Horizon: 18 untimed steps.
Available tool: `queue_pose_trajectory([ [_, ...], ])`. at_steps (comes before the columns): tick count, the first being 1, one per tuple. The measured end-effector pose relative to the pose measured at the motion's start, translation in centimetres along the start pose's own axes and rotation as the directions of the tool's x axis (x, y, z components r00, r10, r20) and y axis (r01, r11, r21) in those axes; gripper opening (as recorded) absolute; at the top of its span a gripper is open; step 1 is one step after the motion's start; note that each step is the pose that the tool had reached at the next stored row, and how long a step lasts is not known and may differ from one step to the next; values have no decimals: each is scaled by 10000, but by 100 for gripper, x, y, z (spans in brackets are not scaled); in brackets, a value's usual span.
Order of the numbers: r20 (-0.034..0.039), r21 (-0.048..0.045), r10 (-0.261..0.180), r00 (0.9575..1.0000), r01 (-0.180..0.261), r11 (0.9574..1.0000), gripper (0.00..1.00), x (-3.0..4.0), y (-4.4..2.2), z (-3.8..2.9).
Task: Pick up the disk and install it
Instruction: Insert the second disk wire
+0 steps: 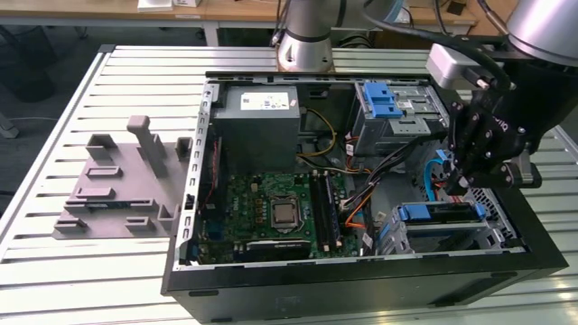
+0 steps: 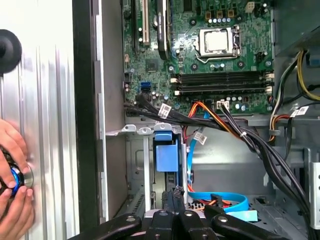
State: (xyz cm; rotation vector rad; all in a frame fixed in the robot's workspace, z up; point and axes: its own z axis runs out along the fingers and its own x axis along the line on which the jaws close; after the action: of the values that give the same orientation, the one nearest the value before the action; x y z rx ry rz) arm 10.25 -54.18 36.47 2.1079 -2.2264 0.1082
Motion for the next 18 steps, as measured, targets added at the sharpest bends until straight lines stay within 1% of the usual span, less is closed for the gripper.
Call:
queue_pose_trajectory([
  [2,0,2,1,10000,-1,10000,11,4,26,-31],
  [5,1,5,3,10000,-3,10000,11,9,62,-59],
  [14,2,6,2,10000,-2,10000,11,3,67,-162],
  [18,1,6,2,10000,-2,10000,11,-40,69,-190],
])
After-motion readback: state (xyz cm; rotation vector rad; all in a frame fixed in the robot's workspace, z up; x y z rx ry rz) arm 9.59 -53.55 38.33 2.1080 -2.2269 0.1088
